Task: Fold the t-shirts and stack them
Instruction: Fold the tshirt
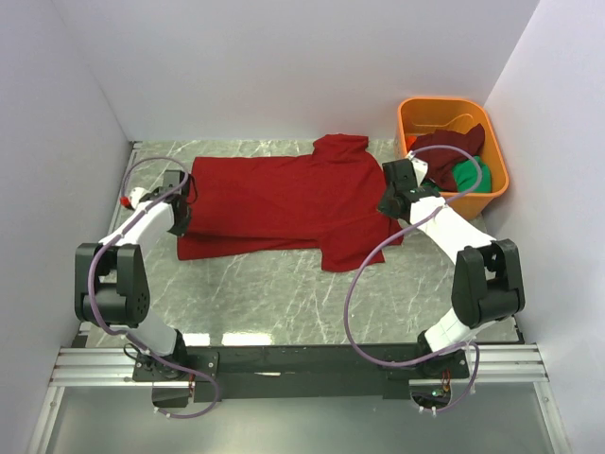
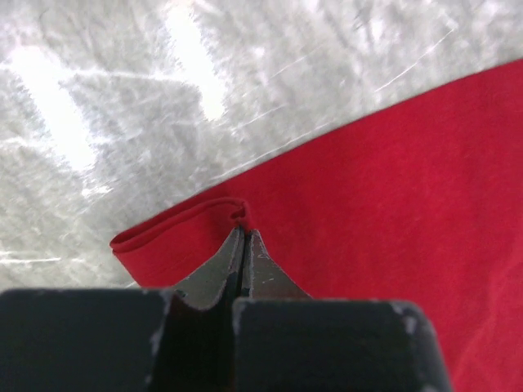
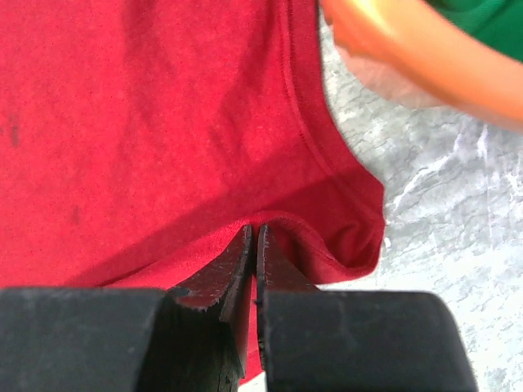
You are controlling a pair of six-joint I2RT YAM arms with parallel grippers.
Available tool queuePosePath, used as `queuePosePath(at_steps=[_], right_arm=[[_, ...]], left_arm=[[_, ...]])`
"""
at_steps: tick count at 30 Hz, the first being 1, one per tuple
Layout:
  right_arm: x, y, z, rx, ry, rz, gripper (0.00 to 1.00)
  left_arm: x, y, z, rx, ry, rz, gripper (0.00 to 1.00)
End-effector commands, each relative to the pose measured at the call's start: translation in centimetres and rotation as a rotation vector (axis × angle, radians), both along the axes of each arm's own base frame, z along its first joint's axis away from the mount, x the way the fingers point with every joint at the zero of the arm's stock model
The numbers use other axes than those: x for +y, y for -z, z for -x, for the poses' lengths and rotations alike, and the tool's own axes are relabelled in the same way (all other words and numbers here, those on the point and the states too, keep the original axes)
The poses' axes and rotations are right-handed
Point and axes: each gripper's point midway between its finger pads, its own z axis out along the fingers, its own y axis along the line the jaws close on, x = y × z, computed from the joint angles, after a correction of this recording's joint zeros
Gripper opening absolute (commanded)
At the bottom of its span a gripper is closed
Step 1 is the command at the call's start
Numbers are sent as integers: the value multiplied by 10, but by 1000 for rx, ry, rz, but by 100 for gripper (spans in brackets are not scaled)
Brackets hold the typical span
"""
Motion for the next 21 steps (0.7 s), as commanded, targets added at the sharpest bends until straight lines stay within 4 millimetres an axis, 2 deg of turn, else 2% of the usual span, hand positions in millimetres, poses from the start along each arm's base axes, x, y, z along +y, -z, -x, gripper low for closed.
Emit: queuePosePath(at_steps=[1, 15, 21], right_arm=[[-12, -16, -17, -56, 40, 19, 2], [-21, -9, -26, -45, 50, 22, 1], [-21, -10, -26, -49, 43, 21, 0]], left_arm=[[6, -22, -22, -69, -10, -15, 1], [6, -26, -57, -58, 20, -17, 1], [8, -34, -61, -56, 21, -24, 1]])
